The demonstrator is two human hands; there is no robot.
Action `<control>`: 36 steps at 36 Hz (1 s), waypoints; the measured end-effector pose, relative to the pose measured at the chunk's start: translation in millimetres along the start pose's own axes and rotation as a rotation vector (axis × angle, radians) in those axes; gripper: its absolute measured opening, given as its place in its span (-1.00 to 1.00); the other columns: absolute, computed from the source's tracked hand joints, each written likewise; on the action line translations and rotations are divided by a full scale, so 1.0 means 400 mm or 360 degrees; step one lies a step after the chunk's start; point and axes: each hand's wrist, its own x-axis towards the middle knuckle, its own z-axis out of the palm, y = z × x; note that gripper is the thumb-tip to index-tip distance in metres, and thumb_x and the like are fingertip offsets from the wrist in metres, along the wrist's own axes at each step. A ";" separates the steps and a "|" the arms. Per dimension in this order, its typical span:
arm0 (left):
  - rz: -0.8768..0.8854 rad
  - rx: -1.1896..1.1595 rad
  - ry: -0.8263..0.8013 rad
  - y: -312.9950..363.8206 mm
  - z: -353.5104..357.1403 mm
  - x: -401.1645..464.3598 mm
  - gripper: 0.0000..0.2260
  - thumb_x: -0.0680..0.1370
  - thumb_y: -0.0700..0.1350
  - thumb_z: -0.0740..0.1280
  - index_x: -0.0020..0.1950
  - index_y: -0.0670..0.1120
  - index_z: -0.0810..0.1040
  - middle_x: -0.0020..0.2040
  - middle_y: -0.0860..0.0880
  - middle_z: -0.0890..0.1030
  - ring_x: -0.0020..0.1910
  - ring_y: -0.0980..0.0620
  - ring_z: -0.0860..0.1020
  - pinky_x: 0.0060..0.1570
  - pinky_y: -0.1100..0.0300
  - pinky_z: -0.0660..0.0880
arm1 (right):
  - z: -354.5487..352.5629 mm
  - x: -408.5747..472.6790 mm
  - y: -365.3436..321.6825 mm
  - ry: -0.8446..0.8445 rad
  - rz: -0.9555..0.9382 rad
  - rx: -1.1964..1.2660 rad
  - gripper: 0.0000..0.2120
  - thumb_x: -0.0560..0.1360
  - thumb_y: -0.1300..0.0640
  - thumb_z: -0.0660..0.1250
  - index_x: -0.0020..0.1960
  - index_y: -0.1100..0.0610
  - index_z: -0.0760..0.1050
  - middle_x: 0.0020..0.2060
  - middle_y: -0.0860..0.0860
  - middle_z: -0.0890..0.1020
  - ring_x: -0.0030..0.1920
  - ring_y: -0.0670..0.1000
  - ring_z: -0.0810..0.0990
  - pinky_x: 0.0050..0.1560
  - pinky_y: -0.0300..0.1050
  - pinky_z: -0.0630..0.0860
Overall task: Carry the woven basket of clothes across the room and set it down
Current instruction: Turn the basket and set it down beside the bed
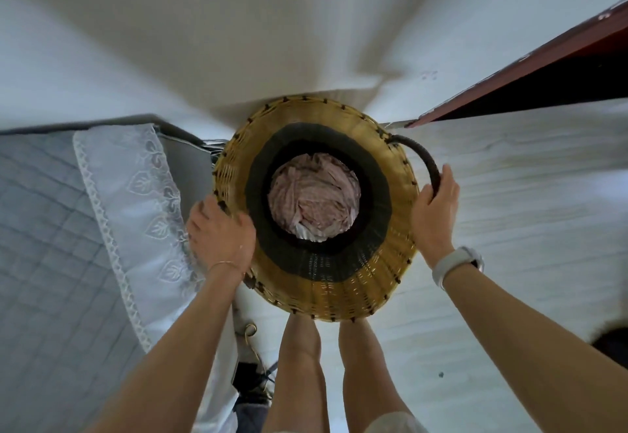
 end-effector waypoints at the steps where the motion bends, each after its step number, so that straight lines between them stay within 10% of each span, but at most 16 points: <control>1: 0.0099 0.0057 -0.0020 0.013 0.003 0.019 -0.50 0.52 -0.09 0.20 0.43 -0.19 0.21 0.45 -0.27 0.24 0.44 -0.28 0.20 0.37 -0.18 0.19 | 0.009 -0.011 0.010 0.0003 0.0036 0.0019 -0.54 0.58 0.11 0.02 0.46 0.10 0.06 0.39 0.16 0.29 0.38 0.15 0.29 0.37 0.18 0.30; 9: 0.0410 0.0224 -0.0228 0.138 0.053 0.232 -0.35 0.55 -0.06 0.20 0.54 -0.08 -0.08 0.57 -0.18 -0.06 0.55 -0.21 -0.05 0.48 -0.15 0.04 | 0.102 0.096 -0.023 0.0175 0.0019 0.0197 -0.75 0.58 0.16 -0.01 0.21 0.21 0.26 -0.01 0.11 0.42 -0.02 0.11 0.42 0.08 0.19 0.46; 14: 0.0269 0.0265 -0.0271 0.129 0.095 0.241 -0.33 0.54 -0.05 0.22 0.54 -0.13 -0.07 0.54 -0.23 0.09 0.48 -0.28 0.13 0.41 -0.18 0.16 | 0.080 0.190 -0.035 0.0049 -0.0213 0.0178 -0.78 0.57 0.23 -0.01 0.18 0.23 0.28 -0.04 0.10 0.39 -0.05 0.07 0.38 -0.01 0.01 0.41; 23: -0.0234 -0.0057 -0.0259 0.069 0.159 0.131 -0.41 0.49 -0.13 0.26 0.44 -0.23 0.11 0.41 -0.31 0.23 0.39 -0.33 0.22 0.37 -0.16 0.19 | 0.086 0.251 -0.104 -0.0198 -0.0752 -0.0132 -0.53 0.57 0.22 0.05 0.46 0.20 0.08 0.36 0.20 0.33 0.33 0.17 0.34 0.37 0.09 0.31; 31: 0.0131 -0.0178 -0.0157 0.159 0.156 0.239 -0.35 0.54 -0.15 0.23 0.54 -0.08 -0.04 0.48 -0.25 0.20 0.45 -0.27 0.23 0.42 -0.14 0.21 | 0.039 0.191 0.141 -0.0111 0.0222 -0.0397 -0.38 0.54 0.17 0.11 0.49 0.01 -0.12 0.52 0.10 0.03 0.51 0.17 -0.02 0.47 0.29 -0.08; 36: 0.0200 0.0013 -0.0113 0.182 0.172 0.285 -0.59 0.60 -0.03 0.13 0.42 -0.12 0.24 0.33 -0.31 0.37 0.27 -0.34 0.41 0.27 -0.20 0.37 | 0.042 0.185 0.220 -0.0112 0.0547 -0.0299 -0.54 0.56 0.16 0.06 0.43 -0.02 0.09 0.31 0.19 0.37 0.32 0.24 0.30 0.36 0.32 0.15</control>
